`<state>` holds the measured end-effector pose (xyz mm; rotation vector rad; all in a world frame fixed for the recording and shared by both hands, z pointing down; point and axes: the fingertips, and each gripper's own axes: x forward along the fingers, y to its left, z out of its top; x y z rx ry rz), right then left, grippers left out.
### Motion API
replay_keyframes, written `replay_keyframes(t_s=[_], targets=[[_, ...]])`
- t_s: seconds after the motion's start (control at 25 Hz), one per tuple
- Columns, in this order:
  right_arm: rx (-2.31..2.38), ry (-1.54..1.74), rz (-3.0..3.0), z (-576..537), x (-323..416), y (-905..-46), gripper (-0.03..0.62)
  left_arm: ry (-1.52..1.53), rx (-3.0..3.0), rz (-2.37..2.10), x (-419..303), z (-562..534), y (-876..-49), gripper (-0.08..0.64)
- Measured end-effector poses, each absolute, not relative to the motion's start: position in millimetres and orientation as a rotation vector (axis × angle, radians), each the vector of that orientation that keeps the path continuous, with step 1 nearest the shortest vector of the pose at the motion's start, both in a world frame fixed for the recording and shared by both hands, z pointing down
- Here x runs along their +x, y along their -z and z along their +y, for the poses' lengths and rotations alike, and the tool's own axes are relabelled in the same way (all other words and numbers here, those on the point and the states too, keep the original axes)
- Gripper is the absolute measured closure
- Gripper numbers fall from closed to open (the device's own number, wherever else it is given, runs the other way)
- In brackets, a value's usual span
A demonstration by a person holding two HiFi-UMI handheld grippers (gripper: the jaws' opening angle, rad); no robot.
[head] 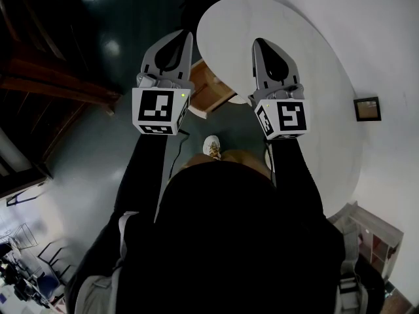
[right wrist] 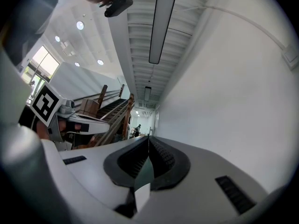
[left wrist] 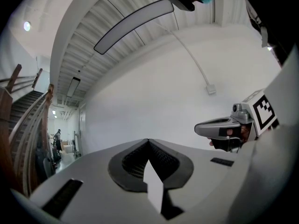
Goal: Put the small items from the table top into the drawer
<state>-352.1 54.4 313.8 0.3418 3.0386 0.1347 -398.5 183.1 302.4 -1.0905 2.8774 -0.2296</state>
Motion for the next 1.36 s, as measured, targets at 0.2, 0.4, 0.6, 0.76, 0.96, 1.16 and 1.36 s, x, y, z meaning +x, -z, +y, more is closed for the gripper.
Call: replay_keyframes(t_s=[0.2,0.4,0.6,0.76,0.96,1.16,1.36], targets=[[0.35,-0.14,3.038,57.7,-352.0,-312.9,0.565,0.229,-1.084,2.874,-398.9,185.4,-300.0,0.546],[0.389,-0.194,3.036,62.7,-349.7,-313.8,0.565,0.233,-1.092,2.874,-397.0,184.4,-301.1,0.546],[0.402,-0.202,3.04,65.3,-349.8,-316.7,0.565,0.228,-1.089,2.878,-397.7,184.3,-303.1,0.546],[0.401,-0.196,3.042,64.3,-350.4,-317.2,0.565,0.226,-1.087,2.88,-398.3,184.3,-303.9,0.546],[0.398,-0.198,3.044,63.7,-350.3,-317.8,0.565,0.226,-1.091,2.886,-398.6,183.8,-306.4,0.546],[0.402,-0.197,3.045,65.4,-352.4,-319.7,0.565,0.228,-1.092,2.892,-400.0,185.3,-310.6,0.546],[0.407,-0.201,3.044,68.7,-353.4,-319.0,0.565,0.233,-1.095,2.899,-399.2,188.1,-313.0,0.546]])
